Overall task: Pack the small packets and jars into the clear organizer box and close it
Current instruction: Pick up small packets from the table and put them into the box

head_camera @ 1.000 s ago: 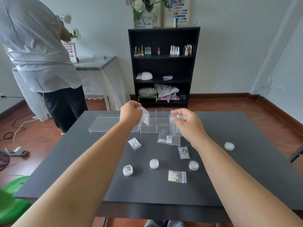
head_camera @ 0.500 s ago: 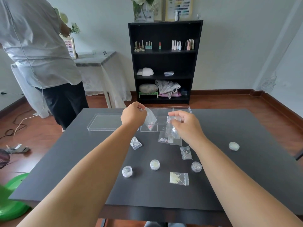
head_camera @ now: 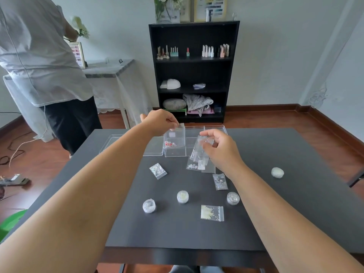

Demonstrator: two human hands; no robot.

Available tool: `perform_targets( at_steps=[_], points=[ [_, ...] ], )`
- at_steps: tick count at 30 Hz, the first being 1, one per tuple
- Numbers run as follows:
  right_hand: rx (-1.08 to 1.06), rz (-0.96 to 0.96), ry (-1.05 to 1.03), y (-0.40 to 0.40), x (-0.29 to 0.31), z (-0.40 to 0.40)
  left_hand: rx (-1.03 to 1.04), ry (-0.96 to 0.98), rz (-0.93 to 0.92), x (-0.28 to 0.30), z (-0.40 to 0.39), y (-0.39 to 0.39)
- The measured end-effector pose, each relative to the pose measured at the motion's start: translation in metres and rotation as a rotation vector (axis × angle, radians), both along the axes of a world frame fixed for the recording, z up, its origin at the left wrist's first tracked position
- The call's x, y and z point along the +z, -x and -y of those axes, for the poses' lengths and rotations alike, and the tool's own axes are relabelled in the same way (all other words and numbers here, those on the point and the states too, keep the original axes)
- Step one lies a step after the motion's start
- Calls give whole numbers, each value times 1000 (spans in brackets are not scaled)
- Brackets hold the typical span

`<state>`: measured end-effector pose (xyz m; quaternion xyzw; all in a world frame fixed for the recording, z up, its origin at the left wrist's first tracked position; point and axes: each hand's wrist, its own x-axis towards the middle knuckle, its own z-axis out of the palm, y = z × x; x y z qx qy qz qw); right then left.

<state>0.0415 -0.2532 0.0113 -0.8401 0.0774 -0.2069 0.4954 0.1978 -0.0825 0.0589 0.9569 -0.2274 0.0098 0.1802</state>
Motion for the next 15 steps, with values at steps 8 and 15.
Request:
perform_targets(
  at_steps=[8, 15],
  points=[
    [-13, -17, -13, -2, -3, 2, -43, -147, 39, -9, 9, -9],
    [-42, -1, -5, -11, -5, -4, -57, -141, 227, -19, 8, -9]
  ],
)
